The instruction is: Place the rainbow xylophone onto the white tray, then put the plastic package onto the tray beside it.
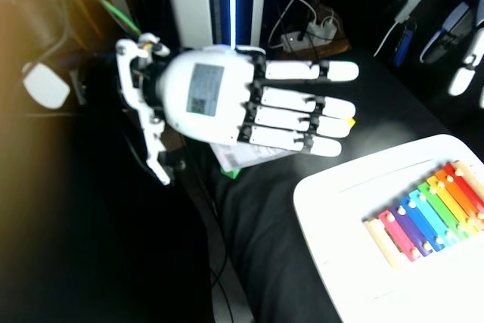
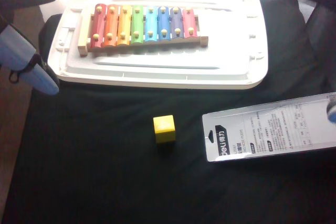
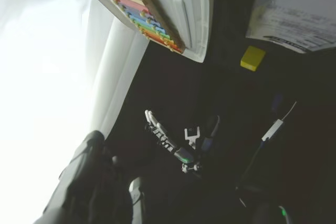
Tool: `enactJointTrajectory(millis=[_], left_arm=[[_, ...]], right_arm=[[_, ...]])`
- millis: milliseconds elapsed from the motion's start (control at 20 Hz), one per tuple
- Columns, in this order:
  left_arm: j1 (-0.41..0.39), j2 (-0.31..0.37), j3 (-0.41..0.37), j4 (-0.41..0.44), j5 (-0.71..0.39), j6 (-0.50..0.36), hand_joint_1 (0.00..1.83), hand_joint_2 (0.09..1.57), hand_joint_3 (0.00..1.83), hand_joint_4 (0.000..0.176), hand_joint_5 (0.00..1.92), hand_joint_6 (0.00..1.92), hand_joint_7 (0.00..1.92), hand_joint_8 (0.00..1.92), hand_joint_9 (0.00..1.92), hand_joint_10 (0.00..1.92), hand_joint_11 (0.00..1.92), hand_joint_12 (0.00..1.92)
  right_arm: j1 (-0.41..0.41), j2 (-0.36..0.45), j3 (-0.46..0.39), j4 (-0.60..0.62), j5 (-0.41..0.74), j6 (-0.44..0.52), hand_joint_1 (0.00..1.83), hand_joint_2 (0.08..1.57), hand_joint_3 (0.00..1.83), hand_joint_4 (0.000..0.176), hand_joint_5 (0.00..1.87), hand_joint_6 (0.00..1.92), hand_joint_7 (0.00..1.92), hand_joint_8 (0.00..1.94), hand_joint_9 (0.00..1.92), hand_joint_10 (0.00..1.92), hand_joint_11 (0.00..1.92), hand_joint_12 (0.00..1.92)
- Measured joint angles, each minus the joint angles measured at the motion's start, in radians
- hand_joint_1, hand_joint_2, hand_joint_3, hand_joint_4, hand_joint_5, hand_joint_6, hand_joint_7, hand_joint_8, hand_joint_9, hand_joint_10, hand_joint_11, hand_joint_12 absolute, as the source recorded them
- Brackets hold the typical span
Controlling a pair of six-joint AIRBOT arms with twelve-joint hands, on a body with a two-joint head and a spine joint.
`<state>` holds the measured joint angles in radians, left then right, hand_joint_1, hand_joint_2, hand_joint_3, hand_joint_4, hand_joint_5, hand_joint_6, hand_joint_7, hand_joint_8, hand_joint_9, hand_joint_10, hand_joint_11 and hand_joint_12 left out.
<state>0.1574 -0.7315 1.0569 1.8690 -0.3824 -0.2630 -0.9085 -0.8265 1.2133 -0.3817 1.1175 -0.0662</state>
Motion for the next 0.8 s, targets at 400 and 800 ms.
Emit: enactJointTrajectory(millis=[400, 800], left_arm=[[0.017, 0.02, -0.016, -0.012, 0.011, 0.0, 0.81, 0.65, 0.0, 0.176, 0.0, 0.0, 0.13, 0.0, 0.16, 0.0, 0.0, 0.4], [0.025, 0.026, -0.031, -0.028, 0.01, -0.011, 0.79, 0.69, 0.0, 0.171, 0.0, 0.0, 0.04, 0.0, 0.07, 0.01, 0.0, 0.09]], right_arm=[[0.0, -0.032, 0.02, -0.106, -0.106, 0.051, 0.71, 0.59, 0.0, 0.171, 0.0, 0.0, 0.0, 0.0, 0.0, 0.0, 0.01, 0.0], [0.0, -0.089, 0.071, -0.244, -0.207, 0.15, 0.58, 0.59, 0.0, 0.173, 0.0, 0.0, 0.0, 0.0, 0.0, 0.0, 0.16, 0.08]])
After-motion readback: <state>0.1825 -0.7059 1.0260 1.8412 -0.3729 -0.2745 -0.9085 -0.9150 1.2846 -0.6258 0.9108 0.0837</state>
